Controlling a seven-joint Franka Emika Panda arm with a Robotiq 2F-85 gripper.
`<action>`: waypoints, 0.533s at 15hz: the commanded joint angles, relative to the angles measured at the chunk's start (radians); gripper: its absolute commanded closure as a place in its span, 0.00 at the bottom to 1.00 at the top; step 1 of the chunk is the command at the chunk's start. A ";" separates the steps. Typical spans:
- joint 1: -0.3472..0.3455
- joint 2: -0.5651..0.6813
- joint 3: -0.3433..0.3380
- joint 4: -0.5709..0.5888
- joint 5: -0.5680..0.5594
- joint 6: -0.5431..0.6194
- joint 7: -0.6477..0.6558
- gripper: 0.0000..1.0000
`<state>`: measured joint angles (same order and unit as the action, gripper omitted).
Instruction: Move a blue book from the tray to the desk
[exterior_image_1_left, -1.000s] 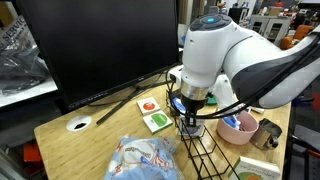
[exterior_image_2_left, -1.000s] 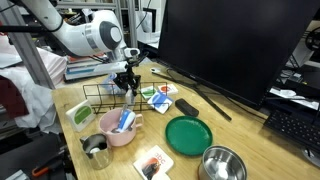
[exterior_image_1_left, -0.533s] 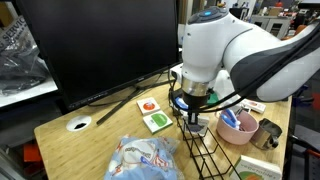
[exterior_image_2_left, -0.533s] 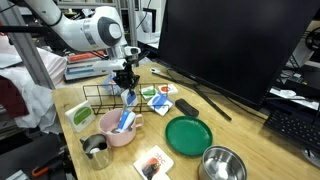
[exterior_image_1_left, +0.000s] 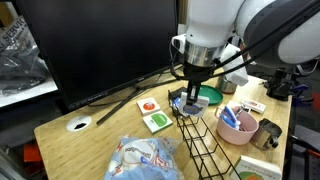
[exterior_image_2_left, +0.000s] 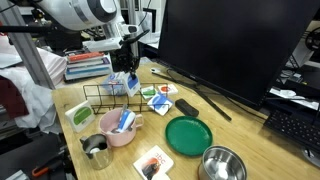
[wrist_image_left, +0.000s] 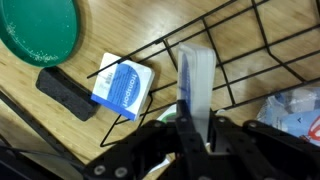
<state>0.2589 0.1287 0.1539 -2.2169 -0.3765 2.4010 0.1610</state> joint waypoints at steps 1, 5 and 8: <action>-0.009 -0.083 0.027 -0.012 0.077 -0.016 -0.051 0.96; 0.007 -0.174 0.074 -0.013 0.157 0.006 -0.114 0.96; 0.032 -0.218 0.104 -0.012 0.245 0.013 -0.193 0.96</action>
<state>0.2831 -0.0555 0.2416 -2.2148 -0.2096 2.3986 0.0589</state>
